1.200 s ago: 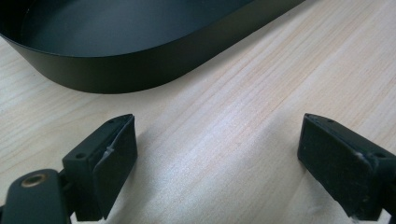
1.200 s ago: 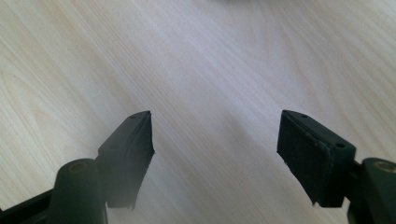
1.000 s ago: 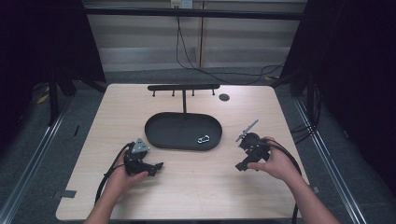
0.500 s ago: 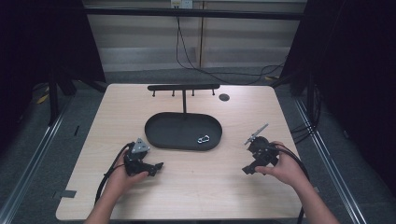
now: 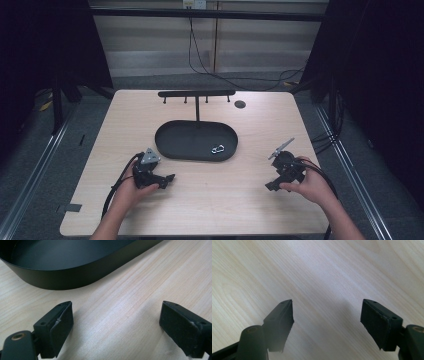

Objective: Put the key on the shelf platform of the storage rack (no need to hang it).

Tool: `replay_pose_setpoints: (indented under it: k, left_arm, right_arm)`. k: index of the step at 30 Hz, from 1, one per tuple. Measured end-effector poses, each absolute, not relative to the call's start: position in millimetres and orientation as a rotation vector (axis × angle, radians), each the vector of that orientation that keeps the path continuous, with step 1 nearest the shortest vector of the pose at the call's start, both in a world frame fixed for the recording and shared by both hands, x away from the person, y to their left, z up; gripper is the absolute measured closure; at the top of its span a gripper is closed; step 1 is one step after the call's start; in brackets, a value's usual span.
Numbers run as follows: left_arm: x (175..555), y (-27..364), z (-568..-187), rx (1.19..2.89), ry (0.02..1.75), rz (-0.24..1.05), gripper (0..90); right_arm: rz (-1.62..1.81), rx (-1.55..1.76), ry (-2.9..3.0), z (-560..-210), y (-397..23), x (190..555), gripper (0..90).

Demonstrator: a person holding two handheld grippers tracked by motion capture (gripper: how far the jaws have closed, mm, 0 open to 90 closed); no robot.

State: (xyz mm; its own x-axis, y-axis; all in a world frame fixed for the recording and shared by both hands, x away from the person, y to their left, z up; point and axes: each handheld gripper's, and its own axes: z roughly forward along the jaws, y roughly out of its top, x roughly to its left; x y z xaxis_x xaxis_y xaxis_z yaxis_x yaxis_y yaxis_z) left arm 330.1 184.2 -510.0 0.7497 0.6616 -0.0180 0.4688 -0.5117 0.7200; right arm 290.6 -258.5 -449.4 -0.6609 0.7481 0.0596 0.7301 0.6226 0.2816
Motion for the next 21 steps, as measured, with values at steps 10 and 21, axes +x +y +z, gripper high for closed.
replay_pose_setpoints:
  k: [10,21]
  left_arm:
    - [330,184,-510,2.206,0.844,0.335,11.7]
    - [330,184,-510,2.207,0.844,0.336,11.7]
  right_arm:
    - [0.433,1.261,2.767,-455,-266,285,26.0]
    - [0.387,1.230,2.770,-463,-271,279,26.0]
